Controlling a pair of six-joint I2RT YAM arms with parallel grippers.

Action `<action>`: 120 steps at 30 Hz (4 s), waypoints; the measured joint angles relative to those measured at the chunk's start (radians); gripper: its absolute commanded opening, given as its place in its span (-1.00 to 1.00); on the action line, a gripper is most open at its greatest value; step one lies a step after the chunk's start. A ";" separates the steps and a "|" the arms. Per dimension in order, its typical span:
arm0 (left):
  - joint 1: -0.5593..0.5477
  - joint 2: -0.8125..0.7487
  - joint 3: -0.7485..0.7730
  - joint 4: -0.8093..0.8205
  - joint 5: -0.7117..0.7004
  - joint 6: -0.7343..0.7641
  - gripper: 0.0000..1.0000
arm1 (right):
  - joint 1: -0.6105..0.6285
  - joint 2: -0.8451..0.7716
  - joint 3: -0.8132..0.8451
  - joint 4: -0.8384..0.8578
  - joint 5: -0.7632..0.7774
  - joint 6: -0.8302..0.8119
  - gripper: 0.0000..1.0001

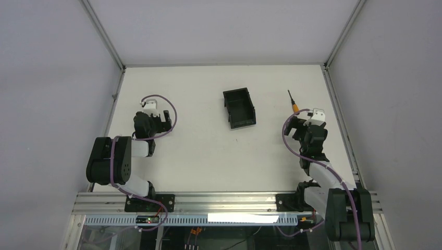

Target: Put the screwdriver in the bin

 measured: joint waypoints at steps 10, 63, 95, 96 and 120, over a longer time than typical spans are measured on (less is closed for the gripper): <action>0.000 0.000 0.000 0.000 0.000 0.000 0.98 | 0.000 -0.002 0.002 -0.006 0.001 0.014 0.99; 0.000 0.000 0.000 0.000 0.000 0.000 0.98 | 0.018 0.942 1.226 -1.054 0.033 -0.146 -0.85; 0.000 0.000 0.000 0.000 0.000 0.000 0.98 | 0.510 0.840 1.200 -1.007 -0.147 -0.327 -0.62; 0.000 0.000 0.000 0.000 0.000 0.000 0.98 | 0.510 0.850 1.200 -1.007 -0.142 -0.333 -0.62; 0.000 0.000 0.000 0.000 0.000 0.000 0.98 | 0.522 0.900 1.199 -0.965 -0.105 -0.367 0.06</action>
